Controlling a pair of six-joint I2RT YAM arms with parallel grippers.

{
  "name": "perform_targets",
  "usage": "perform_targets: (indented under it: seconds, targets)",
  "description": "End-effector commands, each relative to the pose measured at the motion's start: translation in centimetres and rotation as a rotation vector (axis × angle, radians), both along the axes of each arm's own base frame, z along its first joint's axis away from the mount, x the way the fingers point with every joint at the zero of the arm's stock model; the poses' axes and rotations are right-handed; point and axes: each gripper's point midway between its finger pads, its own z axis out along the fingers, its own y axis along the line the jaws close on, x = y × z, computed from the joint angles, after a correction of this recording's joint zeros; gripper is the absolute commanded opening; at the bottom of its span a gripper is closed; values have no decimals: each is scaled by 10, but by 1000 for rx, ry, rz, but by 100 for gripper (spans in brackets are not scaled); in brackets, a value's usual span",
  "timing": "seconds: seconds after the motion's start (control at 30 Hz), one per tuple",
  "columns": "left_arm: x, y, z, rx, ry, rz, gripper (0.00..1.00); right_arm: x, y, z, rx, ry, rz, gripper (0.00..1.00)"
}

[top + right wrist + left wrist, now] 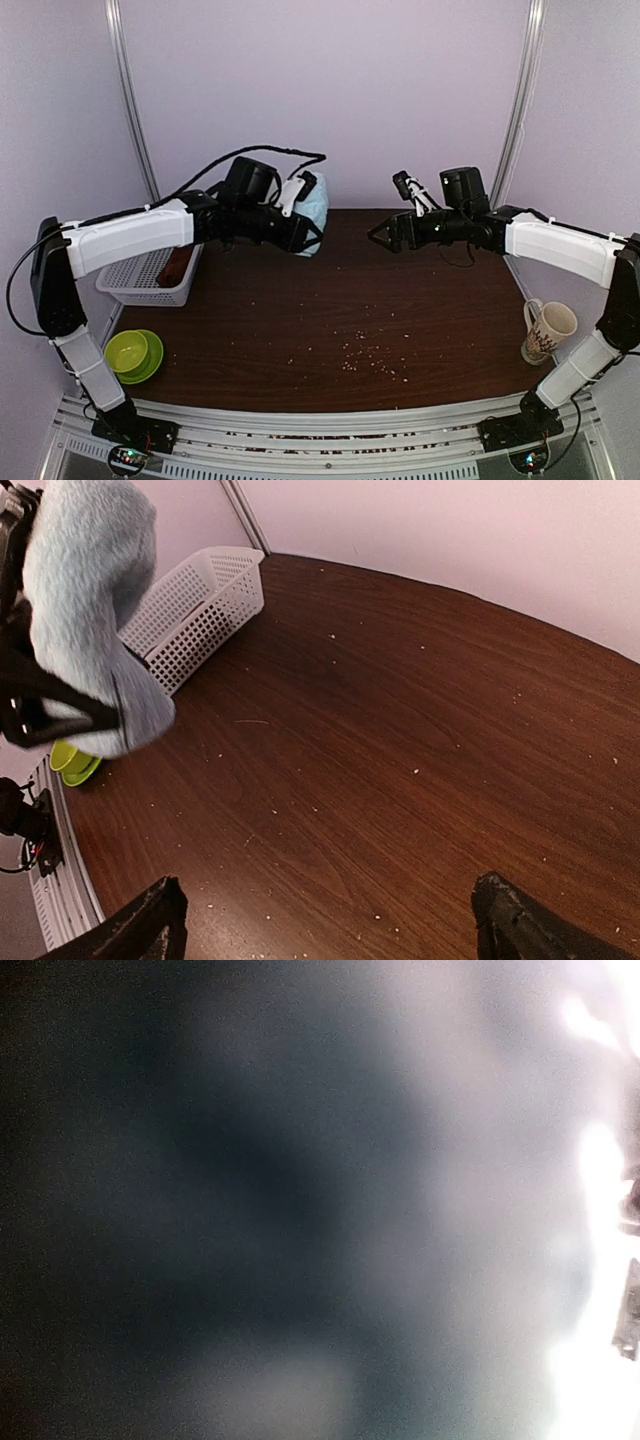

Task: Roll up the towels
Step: Place the towel in the bin.

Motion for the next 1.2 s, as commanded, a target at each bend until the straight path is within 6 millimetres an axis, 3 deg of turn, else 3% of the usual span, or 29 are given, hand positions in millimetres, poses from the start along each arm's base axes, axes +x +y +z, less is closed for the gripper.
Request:
perform_targets:
  seconds: [0.0,0.23,0.4,0.53,0.83,1.17]
  targets:
    - [35,93,10,125,4,139,0,1,-16,12,-40,-41,-59,100]
    - [89,232,-5,236,94,340,0,-9,-11,12,-5,-18,-23,100]
    - [117,291,-8,309,154,442,0,-13,-7,3,9,12,-4,100]
    - [135,326,-21,436,217,518,0,-15,-4,-1,9,28,12,100]
    - [153,409,-104,490,425,619,0,-19,-3,7,19,7,25,100]
    - [157,454,-167,551,560,671,0,-18,-2,4,10,2,27,100]
